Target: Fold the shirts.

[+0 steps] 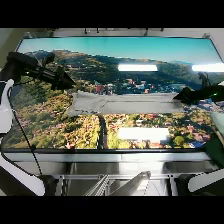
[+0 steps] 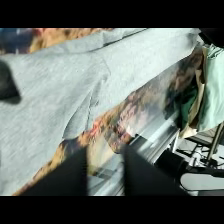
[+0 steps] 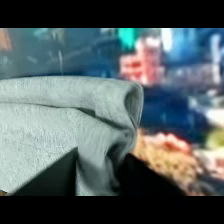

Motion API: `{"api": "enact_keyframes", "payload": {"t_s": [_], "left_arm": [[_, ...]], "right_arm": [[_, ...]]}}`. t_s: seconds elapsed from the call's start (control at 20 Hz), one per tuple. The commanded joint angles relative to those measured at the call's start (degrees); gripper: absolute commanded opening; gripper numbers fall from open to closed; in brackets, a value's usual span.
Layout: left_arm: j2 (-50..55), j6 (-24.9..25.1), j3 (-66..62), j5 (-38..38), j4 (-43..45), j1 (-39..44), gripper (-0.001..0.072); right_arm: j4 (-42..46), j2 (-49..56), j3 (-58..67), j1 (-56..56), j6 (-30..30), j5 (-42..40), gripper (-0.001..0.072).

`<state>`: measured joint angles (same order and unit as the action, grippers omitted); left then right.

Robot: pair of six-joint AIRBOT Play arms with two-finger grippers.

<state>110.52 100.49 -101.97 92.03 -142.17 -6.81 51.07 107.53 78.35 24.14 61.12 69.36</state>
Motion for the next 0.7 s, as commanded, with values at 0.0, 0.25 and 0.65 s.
{"api": "enact_keyframes", "payload": {"t_s": [0.0, 0.25, 0.65], "left_arm": [[-0.11, 0.11, -0.02, -8.72, 0.11, 6.45, 0.0026], [4.87, 0.44, -0.07, -19.04, 0.15, 19.78, 0.002], [14.95, -6.75, -0.07, -22.27, -0.07, 33.57, 0.0018]], "right_arm": [[0.11, 0.98, 0.26, -2.86, -0.7, 0.02, 0.0016], [0.15, -0.15, 6.08, -1.46, -0.87, 9.09, 0.0014], [-12.92, -6.49, 17.22, 2.8, -0.87, 25.38, 0.0014]]}}
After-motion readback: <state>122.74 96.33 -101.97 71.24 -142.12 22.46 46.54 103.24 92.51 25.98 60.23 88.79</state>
